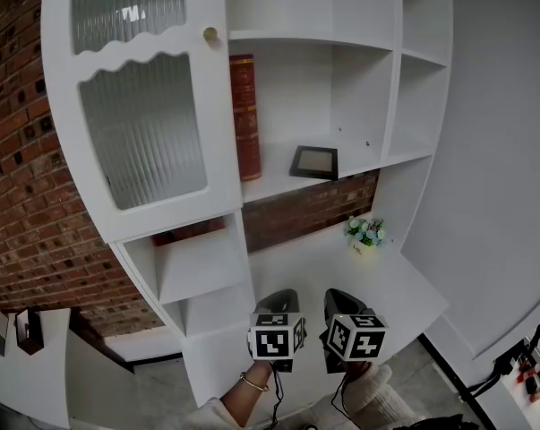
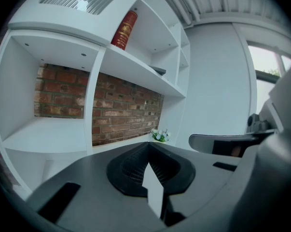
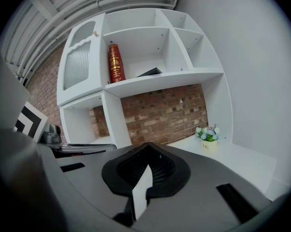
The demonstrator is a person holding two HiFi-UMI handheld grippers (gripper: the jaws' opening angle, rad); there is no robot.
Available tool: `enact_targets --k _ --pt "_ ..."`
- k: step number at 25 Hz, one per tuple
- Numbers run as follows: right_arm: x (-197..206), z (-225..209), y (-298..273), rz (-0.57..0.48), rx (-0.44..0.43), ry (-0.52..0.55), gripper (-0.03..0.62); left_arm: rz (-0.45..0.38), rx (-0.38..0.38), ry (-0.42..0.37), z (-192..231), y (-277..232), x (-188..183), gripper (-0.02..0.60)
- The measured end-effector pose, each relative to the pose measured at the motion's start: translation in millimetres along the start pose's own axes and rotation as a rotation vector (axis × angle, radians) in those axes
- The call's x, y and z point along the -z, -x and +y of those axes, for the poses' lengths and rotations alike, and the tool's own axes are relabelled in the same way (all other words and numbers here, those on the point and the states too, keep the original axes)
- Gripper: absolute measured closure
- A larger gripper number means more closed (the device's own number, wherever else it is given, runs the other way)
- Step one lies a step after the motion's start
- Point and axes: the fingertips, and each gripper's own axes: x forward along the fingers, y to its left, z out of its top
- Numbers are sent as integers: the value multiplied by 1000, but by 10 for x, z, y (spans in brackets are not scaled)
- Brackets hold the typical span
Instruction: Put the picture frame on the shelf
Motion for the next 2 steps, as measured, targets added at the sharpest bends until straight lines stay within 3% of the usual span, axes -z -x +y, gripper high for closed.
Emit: enact_targets --k 2 --pt "-4 -19 9 1 0 -1 571 1 1 0 -17 -4 1 574"
